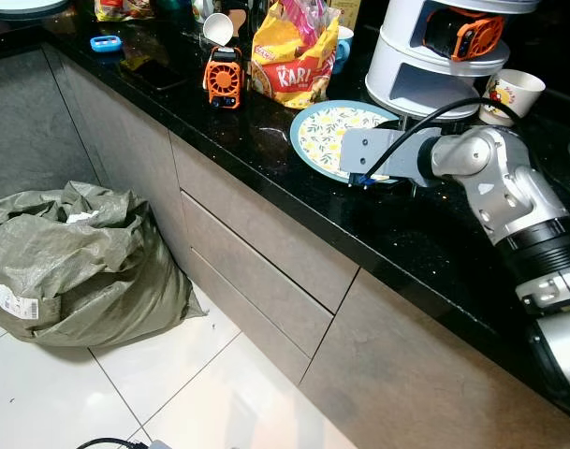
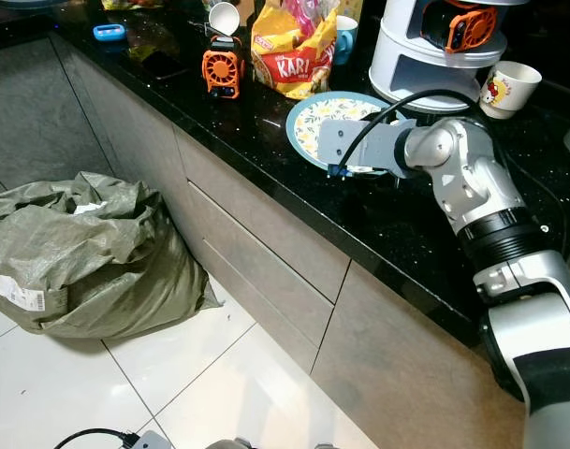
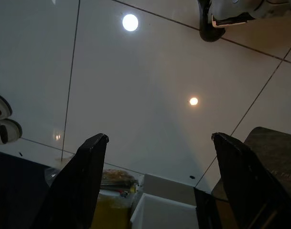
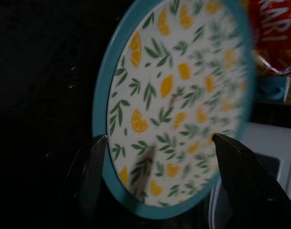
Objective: Kitchen organization
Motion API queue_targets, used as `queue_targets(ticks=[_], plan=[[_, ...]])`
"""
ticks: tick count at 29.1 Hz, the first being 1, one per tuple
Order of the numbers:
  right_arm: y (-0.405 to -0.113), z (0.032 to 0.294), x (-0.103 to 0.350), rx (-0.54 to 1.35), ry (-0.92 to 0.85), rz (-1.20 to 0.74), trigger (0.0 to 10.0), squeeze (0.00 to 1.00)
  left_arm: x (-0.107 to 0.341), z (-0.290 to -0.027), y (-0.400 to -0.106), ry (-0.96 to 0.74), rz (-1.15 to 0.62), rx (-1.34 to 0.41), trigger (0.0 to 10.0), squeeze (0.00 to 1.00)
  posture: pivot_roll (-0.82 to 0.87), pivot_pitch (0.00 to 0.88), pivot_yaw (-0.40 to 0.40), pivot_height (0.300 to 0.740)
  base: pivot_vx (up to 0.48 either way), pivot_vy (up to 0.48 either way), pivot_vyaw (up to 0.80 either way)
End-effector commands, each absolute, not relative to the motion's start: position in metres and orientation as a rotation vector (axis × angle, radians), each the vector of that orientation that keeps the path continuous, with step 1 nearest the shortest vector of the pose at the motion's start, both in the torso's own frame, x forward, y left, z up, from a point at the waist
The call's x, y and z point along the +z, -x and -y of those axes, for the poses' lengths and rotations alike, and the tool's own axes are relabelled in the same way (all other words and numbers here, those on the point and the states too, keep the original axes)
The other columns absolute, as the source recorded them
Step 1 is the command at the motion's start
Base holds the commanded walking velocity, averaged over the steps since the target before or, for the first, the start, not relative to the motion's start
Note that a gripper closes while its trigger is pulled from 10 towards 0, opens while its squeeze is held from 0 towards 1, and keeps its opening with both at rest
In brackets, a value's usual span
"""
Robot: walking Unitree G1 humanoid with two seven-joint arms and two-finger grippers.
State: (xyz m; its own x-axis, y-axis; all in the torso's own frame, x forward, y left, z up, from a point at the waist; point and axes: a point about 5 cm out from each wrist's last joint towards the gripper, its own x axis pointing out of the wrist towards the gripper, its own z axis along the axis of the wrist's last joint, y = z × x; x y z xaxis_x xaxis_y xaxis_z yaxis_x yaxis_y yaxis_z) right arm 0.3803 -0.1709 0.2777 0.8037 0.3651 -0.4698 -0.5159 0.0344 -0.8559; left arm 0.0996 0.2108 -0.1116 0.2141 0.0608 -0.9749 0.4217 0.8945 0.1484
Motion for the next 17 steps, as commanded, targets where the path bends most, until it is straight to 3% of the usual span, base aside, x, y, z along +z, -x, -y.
queue_targets(ticks=[1,9,17], plan=[[-0.379,0.166,0.262,0.73,1.397,-0.182,10.0,0.0,-0.114,-0.208,-0.093,-0.428,-1.36,-0.274,10.0,0.0,0.05,0.11,-0.07,0.74,0.0,0.0,0.0],[-0.367,0.142,0.226,0.858,1.426,-0.229,10.0,0.0,-0.114,-0.208,-0.093,-0.424,-1.359,-0.27,10.0,0.0,0.05,0.11,-0.069,0.74,0.0,0.0,0.0],[-0.363,0.135,0.218,0.87,1.417,-0.23,10.0,0.0,-0.115,-0.205,-0.091,-0.424,-1.359,-0.275,10.0,0.0,0.05,0.106,-0.072,0.74,0.0,0.0,0.0]])
